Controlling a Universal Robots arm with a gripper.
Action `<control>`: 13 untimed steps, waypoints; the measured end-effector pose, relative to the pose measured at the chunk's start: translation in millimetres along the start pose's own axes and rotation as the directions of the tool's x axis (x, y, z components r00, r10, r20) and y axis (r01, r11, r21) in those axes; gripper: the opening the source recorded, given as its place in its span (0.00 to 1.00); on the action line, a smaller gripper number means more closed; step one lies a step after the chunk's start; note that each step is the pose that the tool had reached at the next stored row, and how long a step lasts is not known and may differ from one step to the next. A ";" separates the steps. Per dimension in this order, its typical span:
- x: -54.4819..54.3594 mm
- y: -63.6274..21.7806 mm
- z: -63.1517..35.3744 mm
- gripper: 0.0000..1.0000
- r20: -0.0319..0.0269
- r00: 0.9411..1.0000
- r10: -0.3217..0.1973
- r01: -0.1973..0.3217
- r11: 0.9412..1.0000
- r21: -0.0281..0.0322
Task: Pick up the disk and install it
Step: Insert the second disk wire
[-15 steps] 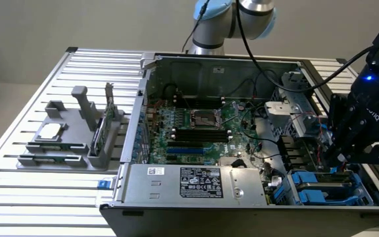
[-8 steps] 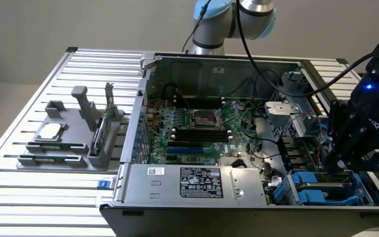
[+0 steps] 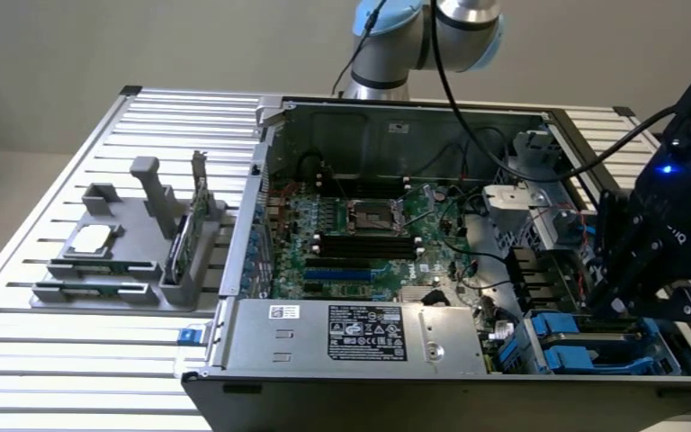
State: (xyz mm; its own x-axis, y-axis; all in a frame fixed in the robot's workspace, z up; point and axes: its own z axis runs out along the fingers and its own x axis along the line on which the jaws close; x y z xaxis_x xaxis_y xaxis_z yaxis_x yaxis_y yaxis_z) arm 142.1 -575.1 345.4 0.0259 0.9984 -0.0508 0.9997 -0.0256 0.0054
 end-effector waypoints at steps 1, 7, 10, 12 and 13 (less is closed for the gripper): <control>0.0 0.1 0.6 0.16 0.000 1.000 0.000 0.000 1.000 0.000; 0.2 1.0 4.0 0.16 -0.002 1.000 0.000 0.000 1.000 0.000; 0.3 1.5 5.2 0.16 -0.003 1.000 0.000 0.000 1.000 0.000; 0.3 2.0 5.7 0.16 -0.004 1.000 0.000 0.000 1.000 0.000; 0.3 2.3 5.9 0.16 -0.004 1.000 0.000 0.000 1.000 0.000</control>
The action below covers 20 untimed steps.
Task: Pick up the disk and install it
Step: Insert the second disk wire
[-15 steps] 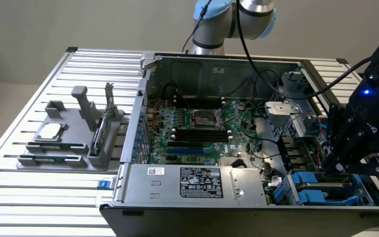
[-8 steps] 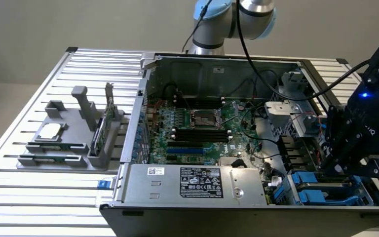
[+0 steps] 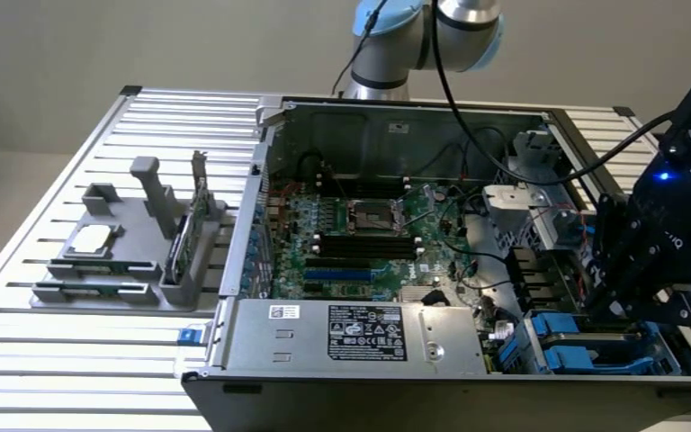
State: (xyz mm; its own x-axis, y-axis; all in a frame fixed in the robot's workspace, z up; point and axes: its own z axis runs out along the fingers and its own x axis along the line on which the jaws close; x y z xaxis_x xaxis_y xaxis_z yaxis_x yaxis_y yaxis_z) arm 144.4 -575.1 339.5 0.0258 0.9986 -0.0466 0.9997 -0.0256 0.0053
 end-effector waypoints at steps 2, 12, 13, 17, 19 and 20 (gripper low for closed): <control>0.0 0.4 0.5 0.16 -0.001 1.000 0.000 0.000 1.000 0.000; 0.1 1.7 1.4 0.16 -0.002 1.000 0.000 0.000 1.000 0.004; 0.1 1.8 1.4 0.16 -0.002 1.000 0.000 0.000 1.000 0.006; 0.2 1.9 1.4 0.16 -0.002 1.000 -0.001 0.001 1.000 0.011; 0.2 1.9 1.4 0.16 -0.002 1.000 -0.001 0.001 1.000 0.012; 0.3 2.0 1.4 0.16 -0.002 1.000 -0.001 0.001 1.000 0.013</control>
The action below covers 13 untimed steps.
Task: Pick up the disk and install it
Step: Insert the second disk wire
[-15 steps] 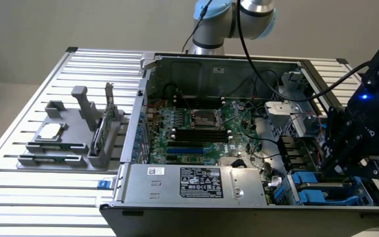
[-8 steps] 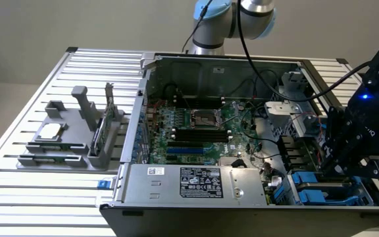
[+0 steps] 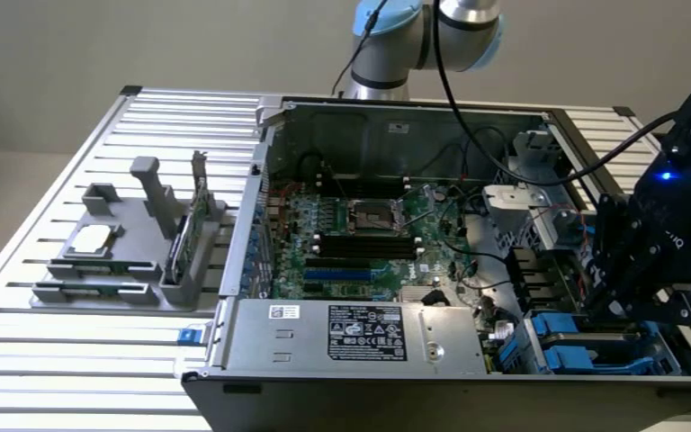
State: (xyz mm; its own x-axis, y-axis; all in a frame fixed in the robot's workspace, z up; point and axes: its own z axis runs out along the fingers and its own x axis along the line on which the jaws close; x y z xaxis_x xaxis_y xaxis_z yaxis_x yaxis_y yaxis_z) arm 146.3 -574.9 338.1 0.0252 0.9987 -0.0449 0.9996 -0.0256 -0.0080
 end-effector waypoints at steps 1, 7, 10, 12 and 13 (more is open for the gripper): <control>0.1 0.0 0.0 0.16 0.000 1.000 0.000 0.000 1.000 0.001; 0.5 2.1 -0.2 0.16 -0.002 1.000 0.000 0.000 1.000 0.005; 0.3 2.7 -0.2 0.16 -0.004 1.000 0.000 0.000 1.000 0.006; -0.5 2.8 0.0 0.16 -0.006 1.000 0.000 0.000 1.000 0.006; -1.2 2.9 0.0 0.16 -0.007 1.000 0.000 0.000 1.000 0.007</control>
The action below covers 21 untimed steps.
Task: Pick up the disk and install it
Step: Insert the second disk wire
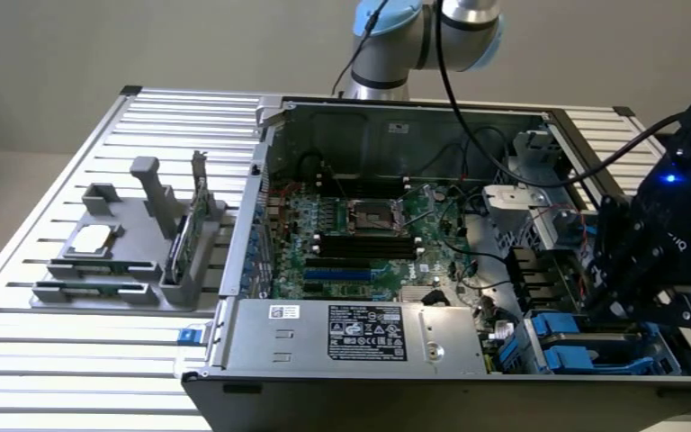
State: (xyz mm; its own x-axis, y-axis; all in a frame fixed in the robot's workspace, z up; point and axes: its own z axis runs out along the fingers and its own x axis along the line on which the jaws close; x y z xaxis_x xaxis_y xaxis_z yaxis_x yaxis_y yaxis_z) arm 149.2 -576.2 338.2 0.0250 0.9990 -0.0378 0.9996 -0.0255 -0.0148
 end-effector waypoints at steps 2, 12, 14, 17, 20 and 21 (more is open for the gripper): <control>-2.2 0.2 0.0 0.16 -0.004 1.000 0.000 0.000 1.000 0.001; -8.7 0.6 0.5 0.16 -0.030 1.000 0.000 0.001 1.000 0.003; -10.3 0.7 0.9 0.16 -0.034 0.999 -0.001 0.001 1.000 0.004; -11.5 0.8 2.2 0.16 -0.038 0.999 -0.001 0.001 1.000 0.004; -11.6 0.8 3.5 0.16 -0.042 0.999 -0.001 0.001 1.000 0.004; -11.6 0.7 3.7 0.16 -0.043 0.999 -0.001 0.001 1.000 0.004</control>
State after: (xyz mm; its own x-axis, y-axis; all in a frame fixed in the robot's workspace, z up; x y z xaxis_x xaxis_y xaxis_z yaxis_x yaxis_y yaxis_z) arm 149.6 -588.0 334.9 0.0249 0.9997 0.0049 0.9995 -0.0248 -0.0186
